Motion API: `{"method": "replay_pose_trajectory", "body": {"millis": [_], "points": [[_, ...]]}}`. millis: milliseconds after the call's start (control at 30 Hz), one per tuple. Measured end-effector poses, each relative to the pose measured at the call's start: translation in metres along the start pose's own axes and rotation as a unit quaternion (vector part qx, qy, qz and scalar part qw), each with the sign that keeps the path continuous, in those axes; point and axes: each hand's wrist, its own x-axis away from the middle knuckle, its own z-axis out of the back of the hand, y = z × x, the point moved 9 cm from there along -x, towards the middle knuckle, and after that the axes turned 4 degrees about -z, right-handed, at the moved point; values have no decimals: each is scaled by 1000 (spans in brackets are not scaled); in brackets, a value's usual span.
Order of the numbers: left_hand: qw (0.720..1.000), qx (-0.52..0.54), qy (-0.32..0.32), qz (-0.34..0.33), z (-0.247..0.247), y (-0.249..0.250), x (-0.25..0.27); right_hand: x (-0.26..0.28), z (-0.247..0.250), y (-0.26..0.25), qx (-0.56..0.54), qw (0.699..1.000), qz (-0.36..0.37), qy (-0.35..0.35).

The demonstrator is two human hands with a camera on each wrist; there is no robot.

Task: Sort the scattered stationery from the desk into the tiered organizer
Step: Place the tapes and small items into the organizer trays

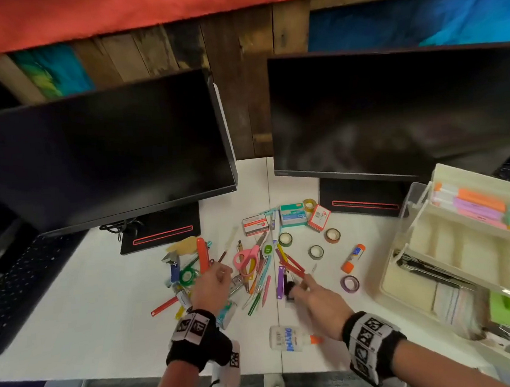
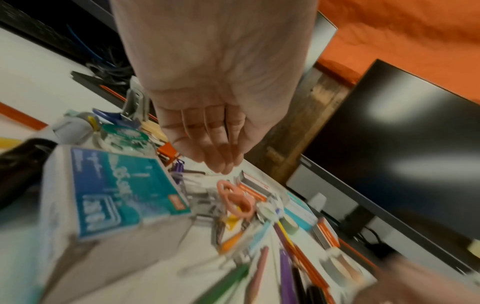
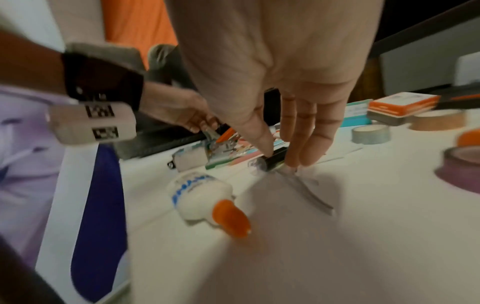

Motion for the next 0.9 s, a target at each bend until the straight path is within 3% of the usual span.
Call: {"method": "replay_pose_trajectory", "body": {"millis": [167, 400, 533, 633, 767, 833, 900], "points": [[998, -28, -20, -44, -8, 7, 8, -26, -8, -20, 59, 998, 15, -24], [998, -20, 57, -5, 42, -26, 5, -40, -14, -17, 60, 998, 33, -15], [993, -16, 103, 52, 71, -52, 3, -55, 4, -5, -27, 999, -13, 41], [990, -9, 122, 72, 84, -67, 2, -65, 11, 7, -34, 997, -51, 54], [981, -24, 156, 116, 99, -85, 10, -65, 15, 3, -23, 996, -40, 72], [973, -44, 139, 180, 97, -99, 15, -62, 11, -4, -16, 997, -23, 73], [965, -79, 62, 241, 82, -112, 19, -58, 2, -16, -19, 998, 2, 63]]}}
